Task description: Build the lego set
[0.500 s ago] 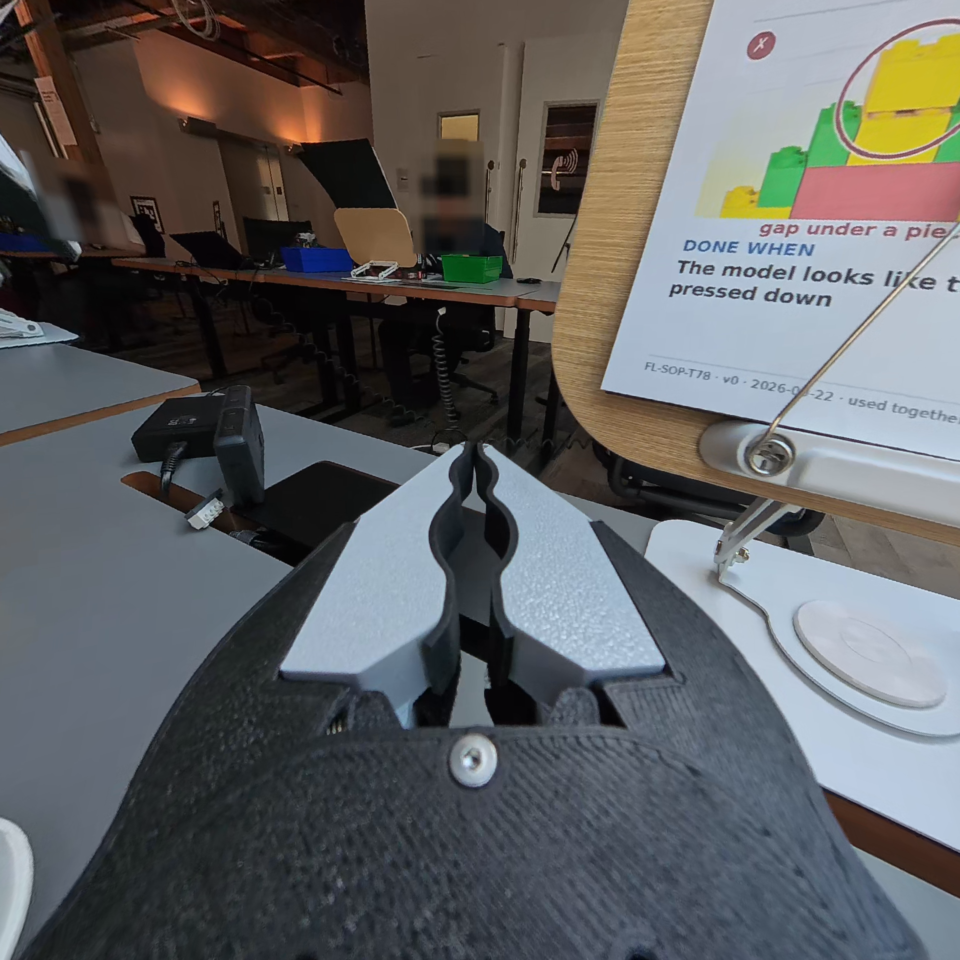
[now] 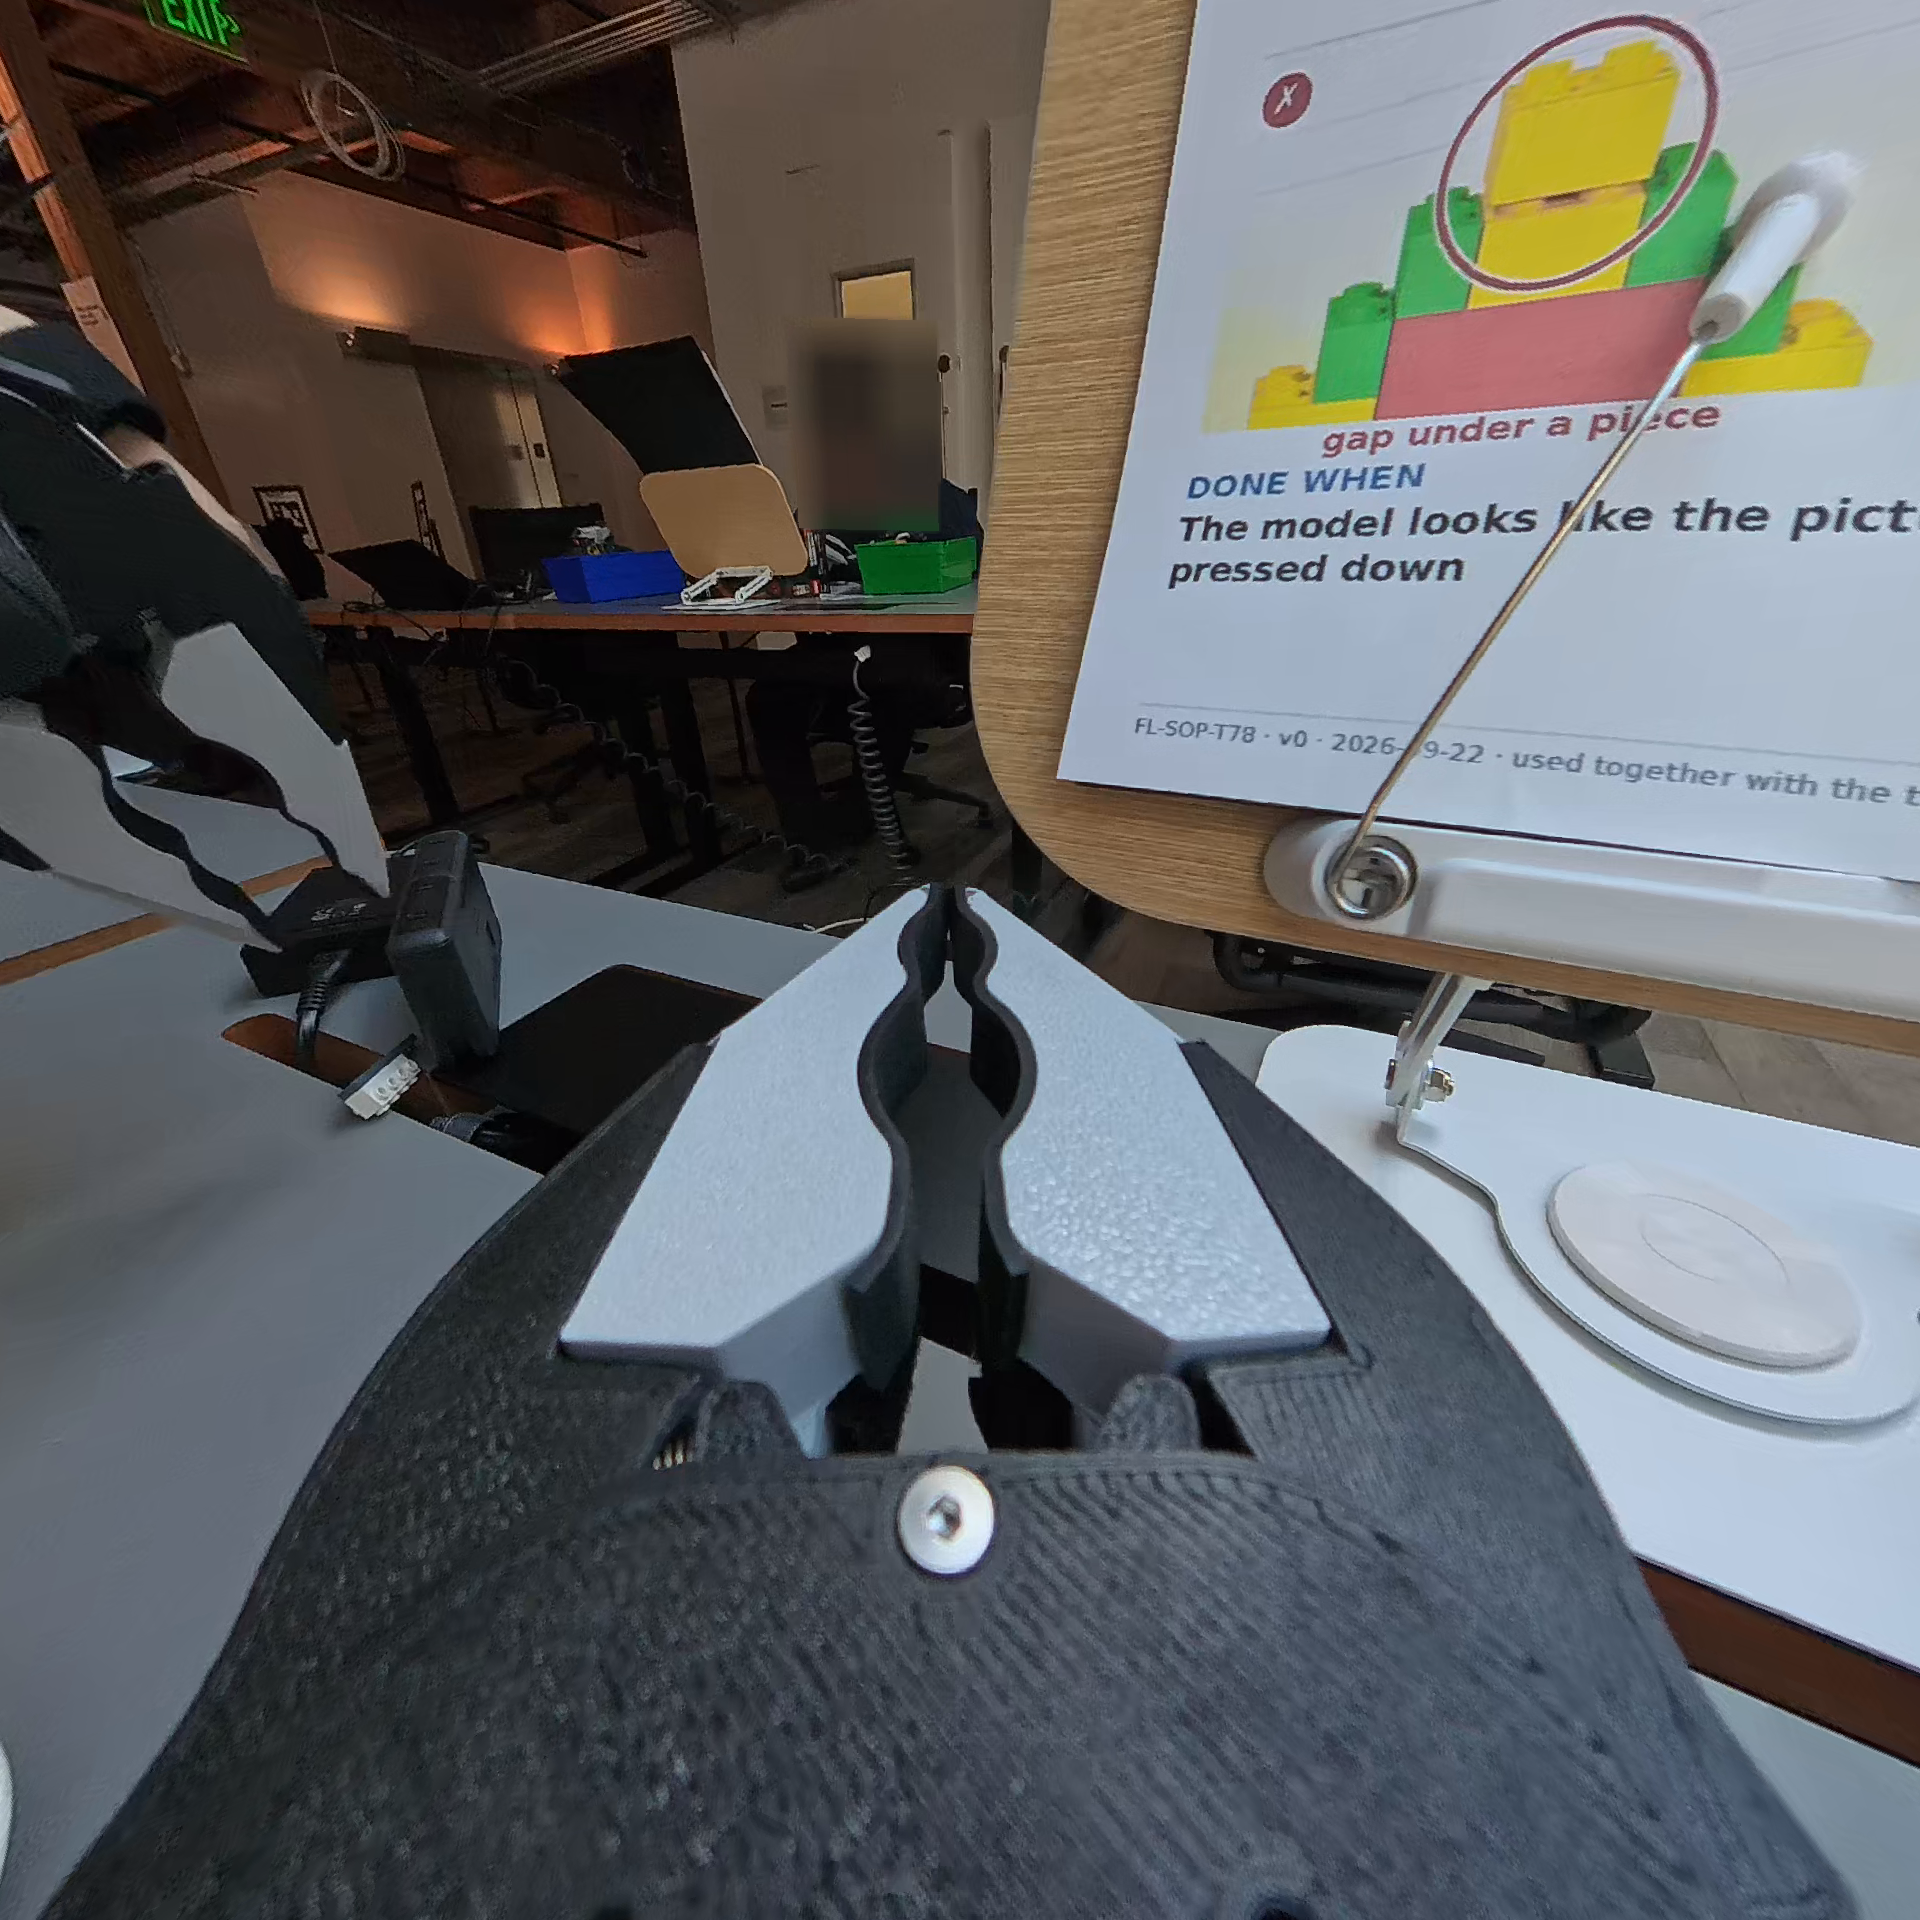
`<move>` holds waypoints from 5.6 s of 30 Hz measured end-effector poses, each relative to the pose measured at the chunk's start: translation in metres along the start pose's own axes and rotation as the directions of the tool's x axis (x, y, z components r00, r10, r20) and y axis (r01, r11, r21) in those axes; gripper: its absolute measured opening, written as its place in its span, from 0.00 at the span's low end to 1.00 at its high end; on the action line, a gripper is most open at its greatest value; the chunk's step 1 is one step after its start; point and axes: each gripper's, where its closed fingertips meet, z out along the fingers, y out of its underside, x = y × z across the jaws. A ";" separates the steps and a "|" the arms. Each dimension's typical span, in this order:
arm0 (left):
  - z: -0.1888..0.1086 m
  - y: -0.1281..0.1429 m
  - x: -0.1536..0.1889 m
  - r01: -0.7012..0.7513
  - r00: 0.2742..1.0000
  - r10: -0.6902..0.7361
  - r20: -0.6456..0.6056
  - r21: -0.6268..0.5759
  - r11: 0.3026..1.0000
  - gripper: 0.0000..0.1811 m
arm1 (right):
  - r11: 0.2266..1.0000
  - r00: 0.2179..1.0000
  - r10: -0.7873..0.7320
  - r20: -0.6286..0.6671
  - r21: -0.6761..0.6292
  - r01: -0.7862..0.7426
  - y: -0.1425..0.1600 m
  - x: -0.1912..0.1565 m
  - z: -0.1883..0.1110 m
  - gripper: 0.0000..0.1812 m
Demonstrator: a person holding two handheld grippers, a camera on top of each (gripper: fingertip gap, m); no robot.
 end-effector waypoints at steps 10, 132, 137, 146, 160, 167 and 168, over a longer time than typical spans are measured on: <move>0.048 0.010 -0.018 -0.204 0.979 0.204 0.003 0.073 0.976 0.26 | 0.996 0.995 0.087 0.039 -0.019 -0.087 0.006 0.001 0.005 0.00; 0.079 -0.081 -0.058 0.362 0.911 -0.389 0.141 0.181 0.914 0.42 | 0.982 0.978 0.157 0.137 0.079 -0.169 -0.013 -0.009 -0.002 0.00; 0.079 -0.079 -0.058 0.404 0.897 -0.426 0.115 0.173 0.898 0.43 | 0.982 0.978 0.159 0.137 0.080 -0.170 -0.013 -0.009 -0.002 0.00; 0.061 -0.070 -0.065 0.439 0.882 -0.462 0.092 0.197 0.877 0.41 | 0.984 0.980 0.146 0.135 0.083 -0.158 -0.014 -0.010 -0.003 0.00; 0.045 -0.034 -0.129 0.524 0.825 -0.556 0.100 0.233 0.819 0.06 | 0.979 0.981 0.155 0.117 0.114 -0.168 -0.018 -0.004 -0.007 0.00; 0.048 -0.032 -0.139 0.602 0.791 -0.606 -0.081 0.274 0.750 0.05 | 0.979 0.979 0.162 0.122 0.105 -0.175 -0.017 -0.004 -0.005 0.00; 0.046 -0.030 -0.142 0.597 0.790 -0.610 -0.052 0.287 0.749 0.09 | 0.979 0.979 0.162 0.122 0.103 -0.175 -0.016 -0.004 -0.005 0.00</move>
